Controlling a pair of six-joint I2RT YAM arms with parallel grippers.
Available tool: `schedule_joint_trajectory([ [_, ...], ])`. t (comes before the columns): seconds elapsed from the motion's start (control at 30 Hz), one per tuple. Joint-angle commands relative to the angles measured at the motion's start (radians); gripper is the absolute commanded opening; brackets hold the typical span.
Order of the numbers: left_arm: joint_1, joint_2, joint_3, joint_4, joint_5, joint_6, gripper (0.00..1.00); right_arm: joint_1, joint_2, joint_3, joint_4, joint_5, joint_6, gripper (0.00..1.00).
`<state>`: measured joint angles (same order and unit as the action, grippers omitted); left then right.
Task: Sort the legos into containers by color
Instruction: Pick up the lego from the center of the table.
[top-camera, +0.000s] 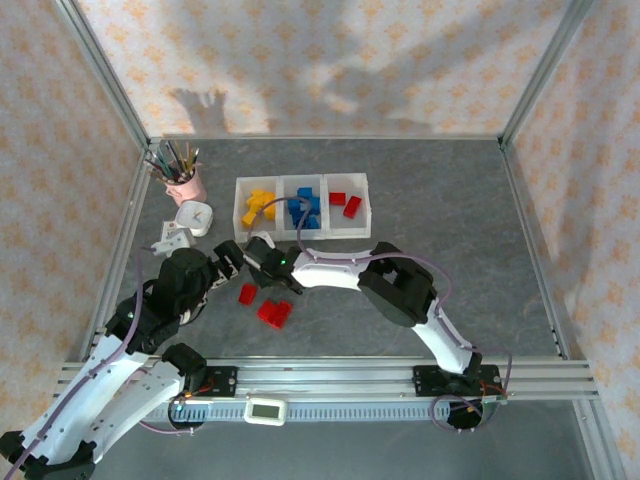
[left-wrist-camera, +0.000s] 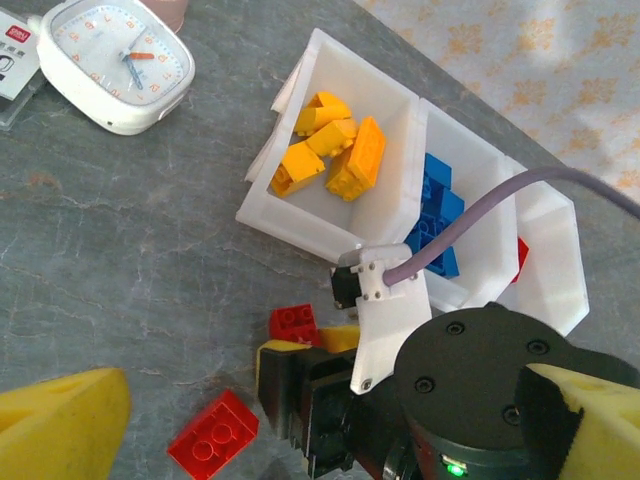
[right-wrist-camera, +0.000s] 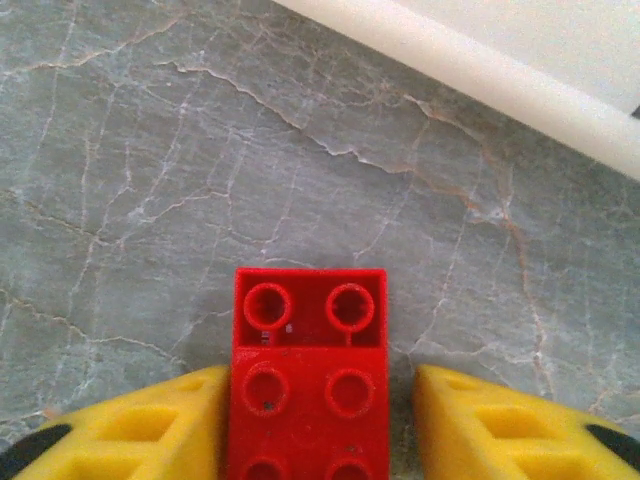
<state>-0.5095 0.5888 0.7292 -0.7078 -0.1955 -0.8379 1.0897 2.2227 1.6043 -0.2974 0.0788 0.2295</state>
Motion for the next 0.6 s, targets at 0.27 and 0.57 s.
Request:
schedule_joint_trajectory([
  [0.27,0.008,0.021,0.008,0.035,0.032,0.026,0.99,-0.014,-0.214,-0.151,0.023,0.092,0.016,0.21],
  [0.57,0.007,0.143,0.029,0.224,0.137,0.099,0.99,-0.199,-0.542,-0.377,0.034,0.133,0.081,0.22],
])
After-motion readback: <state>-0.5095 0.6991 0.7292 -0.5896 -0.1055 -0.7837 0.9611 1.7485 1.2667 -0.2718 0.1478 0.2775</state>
